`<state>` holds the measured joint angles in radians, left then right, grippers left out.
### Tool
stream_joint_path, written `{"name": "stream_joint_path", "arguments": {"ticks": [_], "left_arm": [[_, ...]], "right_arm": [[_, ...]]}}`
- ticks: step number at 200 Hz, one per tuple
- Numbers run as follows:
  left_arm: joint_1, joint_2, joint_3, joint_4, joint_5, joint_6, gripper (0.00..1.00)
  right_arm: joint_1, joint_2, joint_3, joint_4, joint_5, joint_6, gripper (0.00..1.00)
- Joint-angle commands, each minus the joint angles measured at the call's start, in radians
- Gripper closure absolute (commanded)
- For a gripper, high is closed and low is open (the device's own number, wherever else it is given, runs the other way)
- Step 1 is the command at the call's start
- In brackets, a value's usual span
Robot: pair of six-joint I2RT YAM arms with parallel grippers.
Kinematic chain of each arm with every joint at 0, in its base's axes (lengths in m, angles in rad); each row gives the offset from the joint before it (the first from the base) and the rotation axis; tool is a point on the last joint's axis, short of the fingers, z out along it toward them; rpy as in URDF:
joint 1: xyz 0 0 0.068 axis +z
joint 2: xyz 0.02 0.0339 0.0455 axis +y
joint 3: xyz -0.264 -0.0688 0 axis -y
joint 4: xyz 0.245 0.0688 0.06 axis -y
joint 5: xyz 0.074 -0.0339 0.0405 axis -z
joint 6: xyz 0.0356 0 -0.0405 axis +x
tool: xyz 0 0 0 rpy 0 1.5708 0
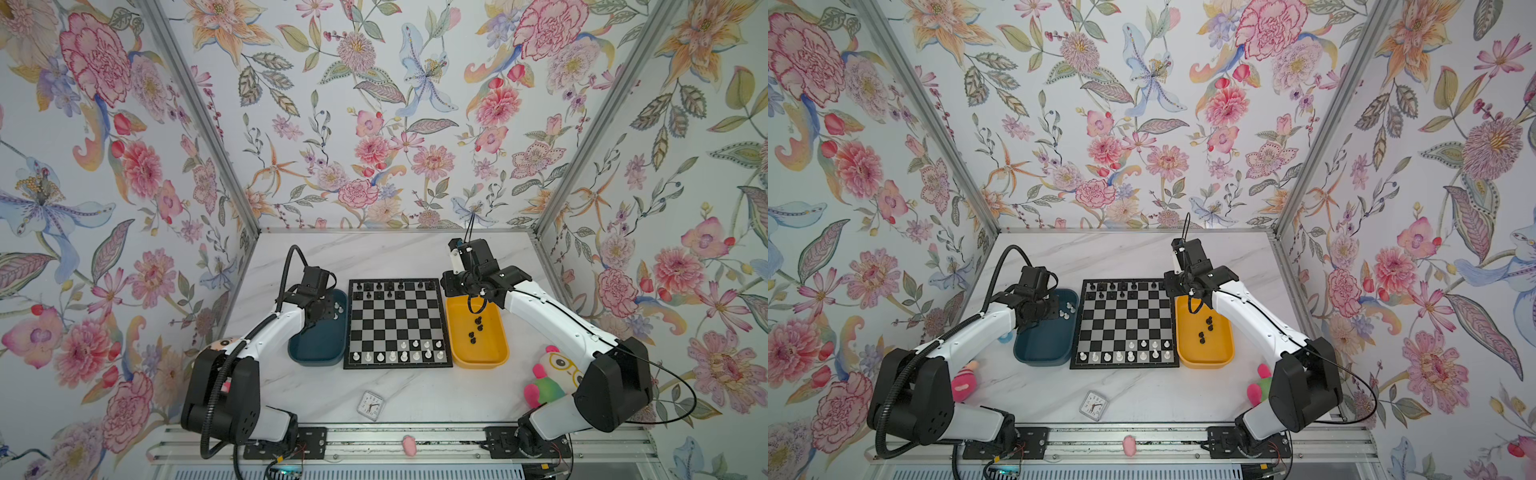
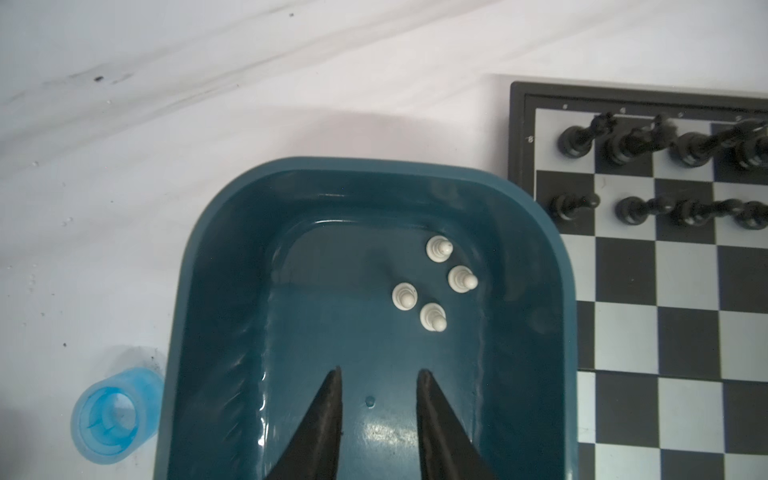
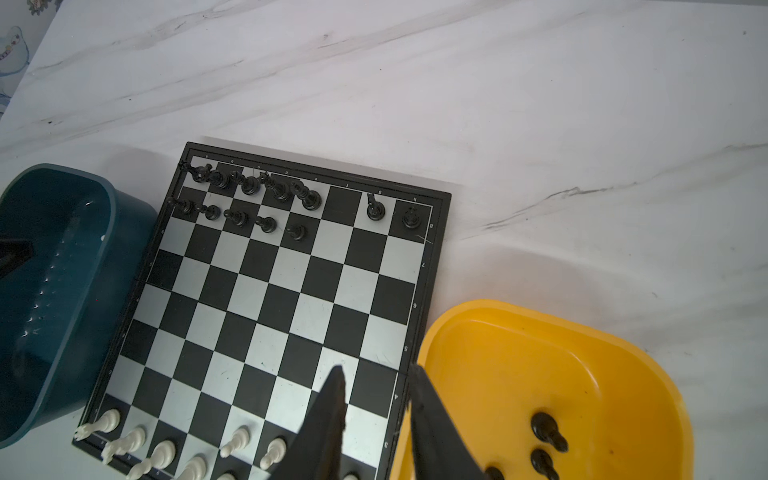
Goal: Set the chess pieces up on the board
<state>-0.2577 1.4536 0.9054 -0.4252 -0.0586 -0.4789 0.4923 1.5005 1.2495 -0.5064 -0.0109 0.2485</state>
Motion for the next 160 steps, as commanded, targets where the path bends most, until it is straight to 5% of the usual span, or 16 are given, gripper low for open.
{"name": "stream_joint_path", "arguments": {"ticks": [1, 160], "left_arm": [[0.014, 0.032, -0.011, 0.046, 0.012, -0.011, 0.67], [0.040, 0.192, -0.027, 0.181, 0.129, -0.016, 0.70]], "right_arm": [[-0.011, -0.034, -0.032, 0.043, -0.026, 0.027, 0.71], [-0.035, -0.043, -0.059, 0.050, -0.056, 0.049, 0.71]]}}
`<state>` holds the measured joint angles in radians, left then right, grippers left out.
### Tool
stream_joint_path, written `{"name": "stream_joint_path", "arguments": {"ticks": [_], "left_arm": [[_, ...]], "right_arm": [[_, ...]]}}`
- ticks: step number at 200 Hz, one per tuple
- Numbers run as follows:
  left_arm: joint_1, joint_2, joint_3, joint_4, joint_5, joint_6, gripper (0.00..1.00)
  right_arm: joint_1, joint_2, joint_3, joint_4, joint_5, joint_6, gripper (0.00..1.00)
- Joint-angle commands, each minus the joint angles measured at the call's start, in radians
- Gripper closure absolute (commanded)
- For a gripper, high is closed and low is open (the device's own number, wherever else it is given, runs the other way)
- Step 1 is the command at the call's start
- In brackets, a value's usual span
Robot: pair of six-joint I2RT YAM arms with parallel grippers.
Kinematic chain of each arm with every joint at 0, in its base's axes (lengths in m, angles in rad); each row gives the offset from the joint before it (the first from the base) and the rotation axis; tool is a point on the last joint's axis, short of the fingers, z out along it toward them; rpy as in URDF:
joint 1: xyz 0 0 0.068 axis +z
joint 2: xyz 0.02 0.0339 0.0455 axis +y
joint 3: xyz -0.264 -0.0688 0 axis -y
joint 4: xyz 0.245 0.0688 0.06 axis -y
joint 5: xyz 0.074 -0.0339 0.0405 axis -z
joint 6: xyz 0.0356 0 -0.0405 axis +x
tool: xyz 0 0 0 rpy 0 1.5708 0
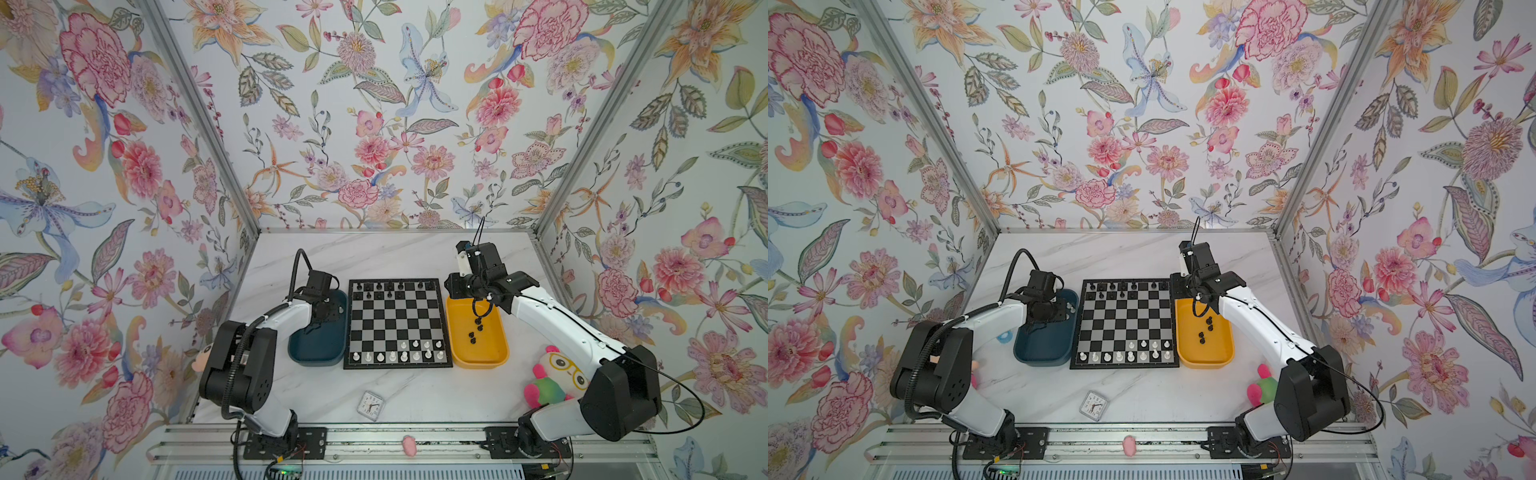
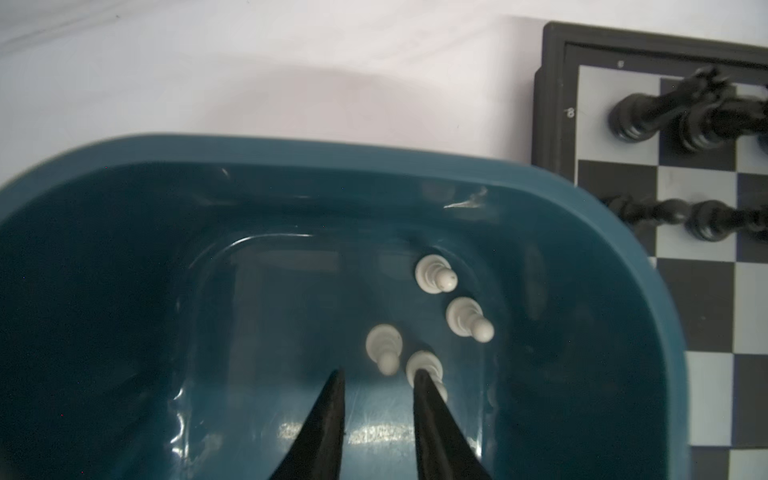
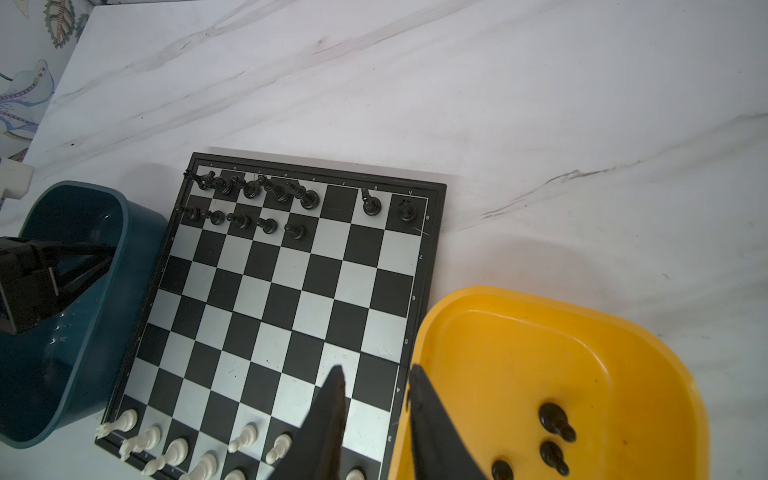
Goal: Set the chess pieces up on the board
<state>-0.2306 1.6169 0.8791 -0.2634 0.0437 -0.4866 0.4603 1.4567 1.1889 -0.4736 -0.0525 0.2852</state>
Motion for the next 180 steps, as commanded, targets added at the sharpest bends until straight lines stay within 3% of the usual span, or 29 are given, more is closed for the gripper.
{"name": "stream_joint_path", "arguments": {"ticks": [1, 180], "left_arm": [[0.013, 0.029, 0.001, 0.020, 0.027, -0.008, 0.70], [0.013, 0.074, 0.073, -0.029, 0.002, 0.010, 0.74]], "right_arm": [[-0.003, 0.001, 0.003, 0.018, -0.015, 0.012, 0.71], [-0.005, 0.028, 0.012, 0.020, -0.016, 0.019, 0.72]]}}
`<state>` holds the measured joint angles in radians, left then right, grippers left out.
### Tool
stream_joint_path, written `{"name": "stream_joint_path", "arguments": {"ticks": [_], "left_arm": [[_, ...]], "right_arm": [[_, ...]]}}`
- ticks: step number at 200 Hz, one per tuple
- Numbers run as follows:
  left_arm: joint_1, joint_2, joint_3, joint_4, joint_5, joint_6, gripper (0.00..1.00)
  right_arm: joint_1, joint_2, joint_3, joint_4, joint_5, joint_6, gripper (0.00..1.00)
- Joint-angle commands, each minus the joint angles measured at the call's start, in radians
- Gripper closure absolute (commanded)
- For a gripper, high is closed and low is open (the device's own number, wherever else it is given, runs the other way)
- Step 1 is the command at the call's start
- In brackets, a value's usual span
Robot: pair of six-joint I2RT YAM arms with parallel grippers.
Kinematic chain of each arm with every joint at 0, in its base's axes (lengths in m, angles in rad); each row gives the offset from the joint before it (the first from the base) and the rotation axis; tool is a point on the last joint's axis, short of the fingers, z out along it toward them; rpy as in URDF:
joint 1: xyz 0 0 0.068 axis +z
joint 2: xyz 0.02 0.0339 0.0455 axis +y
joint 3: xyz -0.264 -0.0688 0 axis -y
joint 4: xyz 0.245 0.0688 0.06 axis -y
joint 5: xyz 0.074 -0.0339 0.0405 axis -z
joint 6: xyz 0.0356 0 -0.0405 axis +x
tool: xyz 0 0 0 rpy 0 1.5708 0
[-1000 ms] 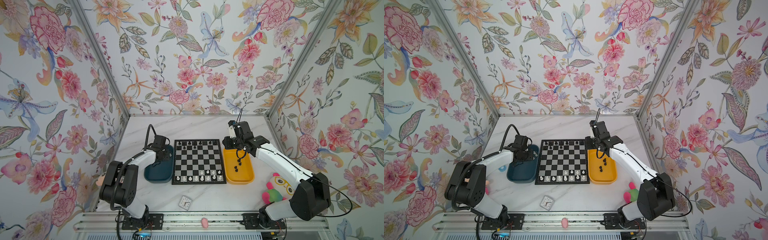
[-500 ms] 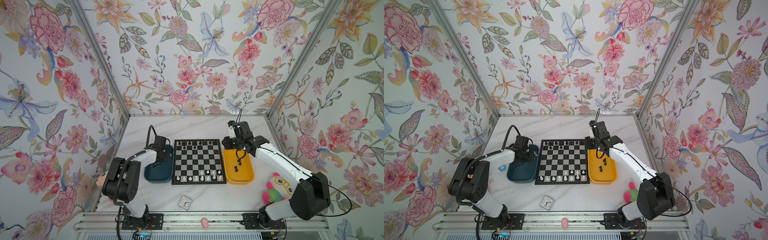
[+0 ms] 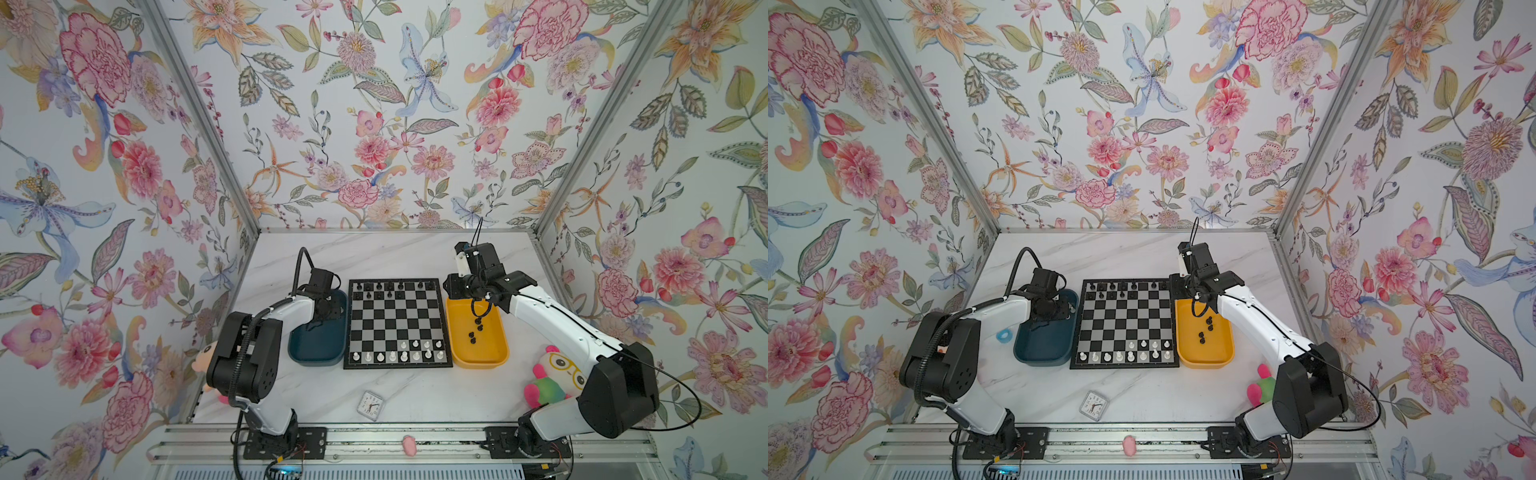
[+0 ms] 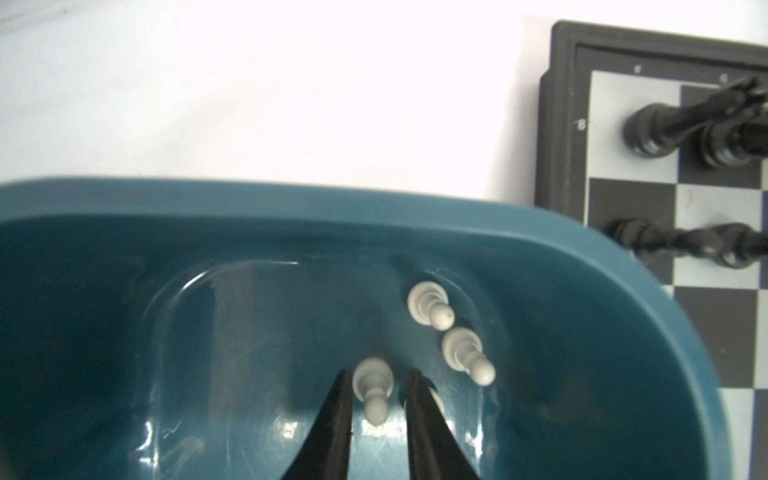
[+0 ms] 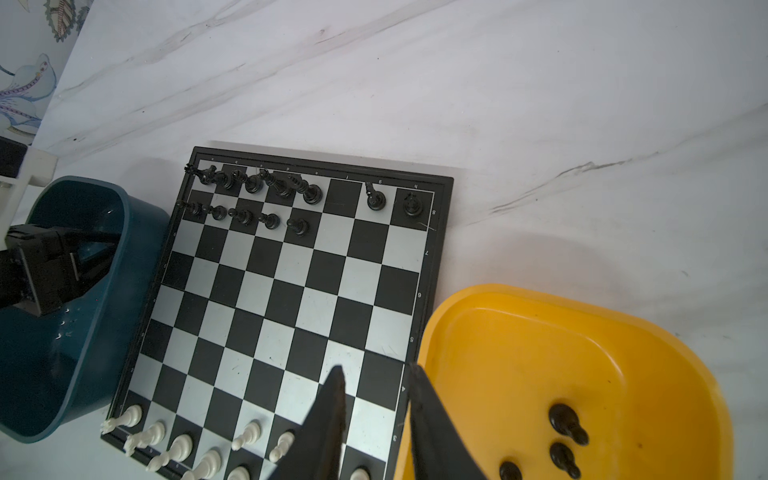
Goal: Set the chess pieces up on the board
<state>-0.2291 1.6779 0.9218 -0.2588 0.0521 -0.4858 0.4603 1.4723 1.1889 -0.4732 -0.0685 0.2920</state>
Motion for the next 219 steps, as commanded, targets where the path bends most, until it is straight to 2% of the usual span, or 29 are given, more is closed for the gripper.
{"name": "stream_joint_path", "arguments": {"ticks": [1, 219], "left_arm": [[0.011, 0.013, 0.031, -0.034, -0.006, 0.010, 0.75], [0.011, 0.039, 0.063, -0.077, -0.027, 0.017, 0.81]], "right_arm": [[-0.004, 0.013, 0.011, 0.018, 0.000, 0.012, 0.72], [-0.011, 0.025, 0.000, 0.020, -0.005, 0.018, 0.72]]}}
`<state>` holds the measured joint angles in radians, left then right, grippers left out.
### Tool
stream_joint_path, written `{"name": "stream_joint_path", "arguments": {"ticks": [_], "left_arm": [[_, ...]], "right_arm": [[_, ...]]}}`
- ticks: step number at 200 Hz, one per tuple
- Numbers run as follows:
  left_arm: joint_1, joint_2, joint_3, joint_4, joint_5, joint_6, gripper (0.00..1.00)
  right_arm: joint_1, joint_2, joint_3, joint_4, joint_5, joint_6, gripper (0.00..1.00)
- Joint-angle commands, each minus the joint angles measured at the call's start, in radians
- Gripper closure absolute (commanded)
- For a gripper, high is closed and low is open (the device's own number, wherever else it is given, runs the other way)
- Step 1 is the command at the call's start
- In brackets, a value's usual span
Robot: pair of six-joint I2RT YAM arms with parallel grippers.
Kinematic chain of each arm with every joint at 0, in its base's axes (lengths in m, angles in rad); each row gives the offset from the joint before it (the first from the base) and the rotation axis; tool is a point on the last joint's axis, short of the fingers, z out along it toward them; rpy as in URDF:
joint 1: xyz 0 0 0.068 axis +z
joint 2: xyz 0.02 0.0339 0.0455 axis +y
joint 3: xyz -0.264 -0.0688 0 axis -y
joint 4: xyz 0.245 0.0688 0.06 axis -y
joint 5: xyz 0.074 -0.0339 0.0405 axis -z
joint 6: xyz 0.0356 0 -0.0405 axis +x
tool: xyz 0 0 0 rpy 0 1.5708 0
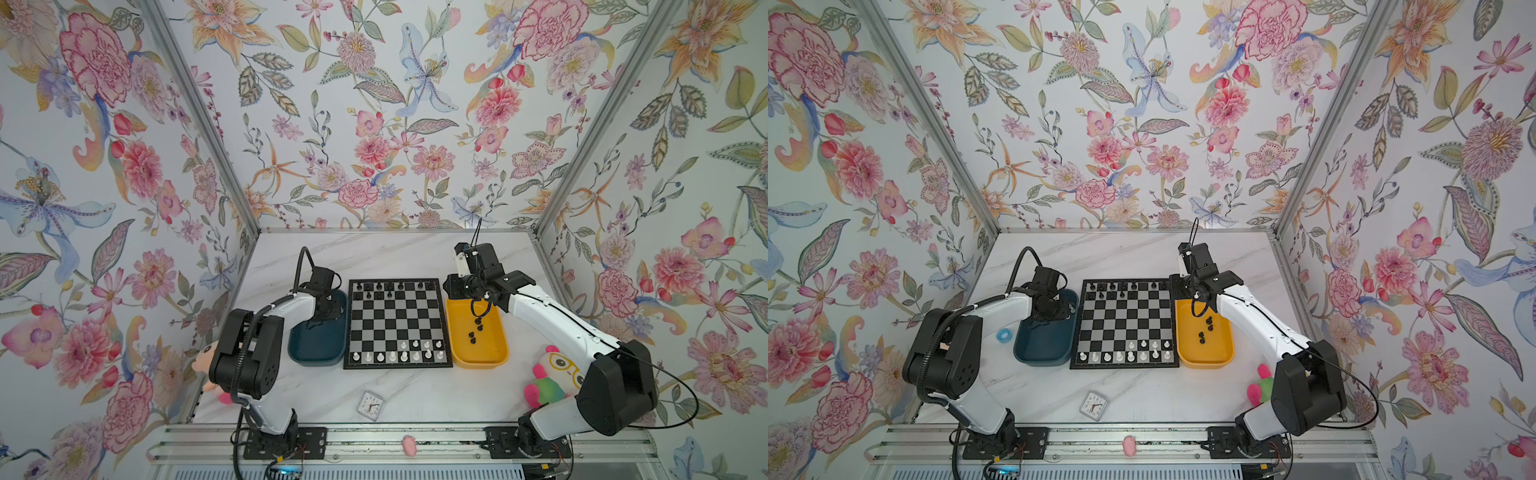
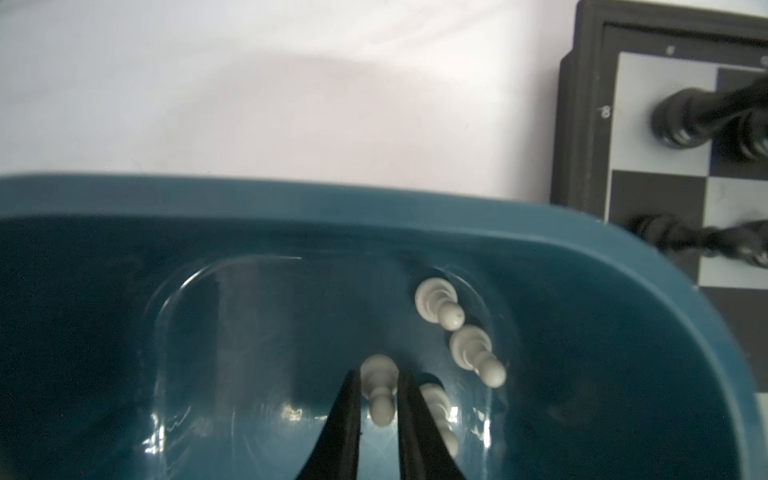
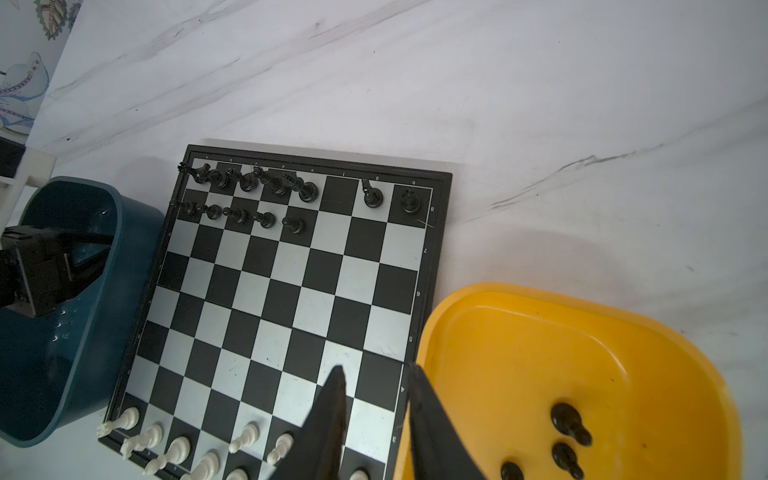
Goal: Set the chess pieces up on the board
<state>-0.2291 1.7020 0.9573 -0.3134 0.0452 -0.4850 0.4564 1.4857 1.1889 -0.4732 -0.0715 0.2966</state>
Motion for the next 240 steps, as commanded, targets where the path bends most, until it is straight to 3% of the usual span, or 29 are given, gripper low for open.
{"name": "stream_joint_path", "arguments": {"ticks": [1, 240], "left_arm": [[0.011, 0.015, 0.028, -0.022, -0.020, 0.015, 0.81], [0.012, -0.021, 0.053, -0.067, -0.021, 0.026, 0.93]], "right_arm": [[-0.007, 0.011, -0.001, 0.018, -0.002, 0.013, 0.72], [-0.010, 0.020, -0.006, 0.023, -0.008, 0.015, 0.72]]}}
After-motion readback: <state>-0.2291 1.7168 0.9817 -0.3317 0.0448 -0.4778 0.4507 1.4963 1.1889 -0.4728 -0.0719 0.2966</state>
